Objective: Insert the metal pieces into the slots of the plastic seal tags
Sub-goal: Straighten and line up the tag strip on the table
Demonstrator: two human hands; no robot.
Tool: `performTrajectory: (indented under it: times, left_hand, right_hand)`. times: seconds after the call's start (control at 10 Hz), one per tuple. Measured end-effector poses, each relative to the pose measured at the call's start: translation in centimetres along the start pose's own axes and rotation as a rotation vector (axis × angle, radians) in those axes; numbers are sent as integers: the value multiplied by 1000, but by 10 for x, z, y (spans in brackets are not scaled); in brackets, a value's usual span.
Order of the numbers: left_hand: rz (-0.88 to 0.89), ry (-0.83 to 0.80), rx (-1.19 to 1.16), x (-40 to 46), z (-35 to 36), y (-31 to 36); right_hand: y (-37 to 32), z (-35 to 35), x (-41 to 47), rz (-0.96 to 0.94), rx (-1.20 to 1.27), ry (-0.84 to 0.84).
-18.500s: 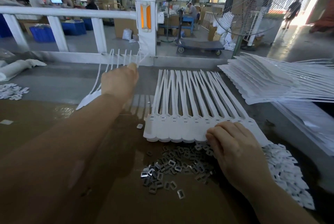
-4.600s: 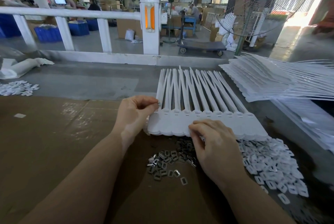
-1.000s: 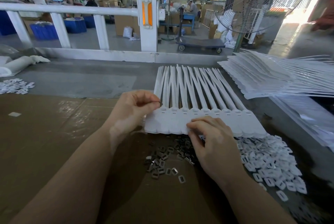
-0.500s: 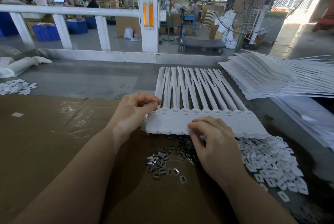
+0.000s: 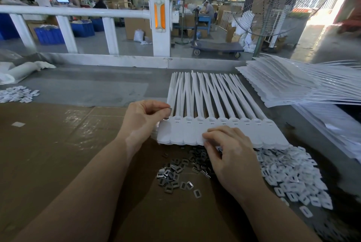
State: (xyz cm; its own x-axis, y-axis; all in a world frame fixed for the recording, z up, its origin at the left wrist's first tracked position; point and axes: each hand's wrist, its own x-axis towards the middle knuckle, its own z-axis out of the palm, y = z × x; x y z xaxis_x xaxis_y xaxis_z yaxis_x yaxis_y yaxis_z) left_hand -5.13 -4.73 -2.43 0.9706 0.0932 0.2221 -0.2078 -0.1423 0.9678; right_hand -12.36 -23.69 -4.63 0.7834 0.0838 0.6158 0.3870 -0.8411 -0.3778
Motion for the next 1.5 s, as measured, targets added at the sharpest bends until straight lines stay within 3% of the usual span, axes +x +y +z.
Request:
performTrajectory:
  times: [0.4,0.9,1.2,1.5]
  left_hand:
    - [27,-49,69,6,6,-4]
    - [-66,-100,297,10,14,0]
    - [-191,-62,63,6,13,2]
    - [-61,-86,279,4,10,2]
  right_hand:
    - [-1,0,-1,-4,-6,-2]
    - [-1,2,-1,-24,-23,23]
    - [0,1,-1,-21,-12,9]
    - [0,0,-1,-11,-10,8]
